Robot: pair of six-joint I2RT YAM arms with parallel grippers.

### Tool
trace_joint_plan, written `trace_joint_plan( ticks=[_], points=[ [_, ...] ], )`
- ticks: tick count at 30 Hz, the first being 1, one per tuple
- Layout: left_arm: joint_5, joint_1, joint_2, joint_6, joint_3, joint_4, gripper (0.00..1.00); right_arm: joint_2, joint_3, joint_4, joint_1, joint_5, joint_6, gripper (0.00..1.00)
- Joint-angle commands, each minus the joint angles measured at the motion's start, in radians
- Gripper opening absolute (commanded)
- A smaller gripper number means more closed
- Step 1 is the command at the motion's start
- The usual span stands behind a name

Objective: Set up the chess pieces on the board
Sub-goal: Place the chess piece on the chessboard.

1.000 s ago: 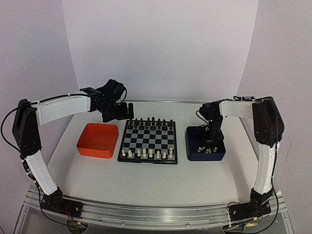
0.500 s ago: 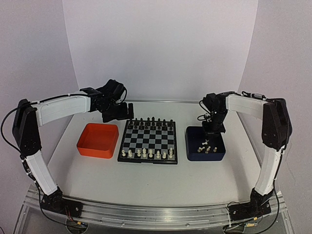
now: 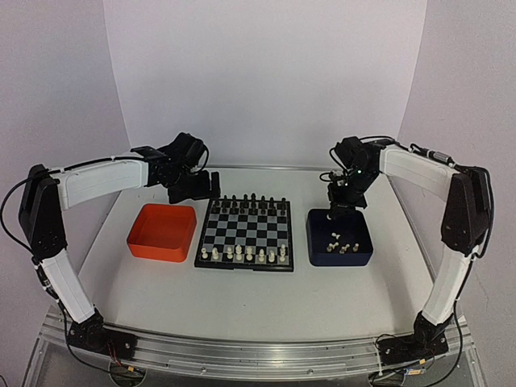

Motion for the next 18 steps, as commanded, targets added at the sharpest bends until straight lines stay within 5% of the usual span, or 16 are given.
trace_joint_plan(
  ticks=[1, 18],
  points=[
    [-0.007, 0.006, -0.062, 0.001, -0.024, 0.029, 1.0, -0.004, 0.105, -0.007, 0.123, -0.067, 0.031, 0.0],
    [0.001, 0.006, -0.103, 0.019, -0.077, 0.037, 1.0, 0.364, 0.464, -0.118, 0.352, -0.005, 0.087, 0.0]
  ],
)
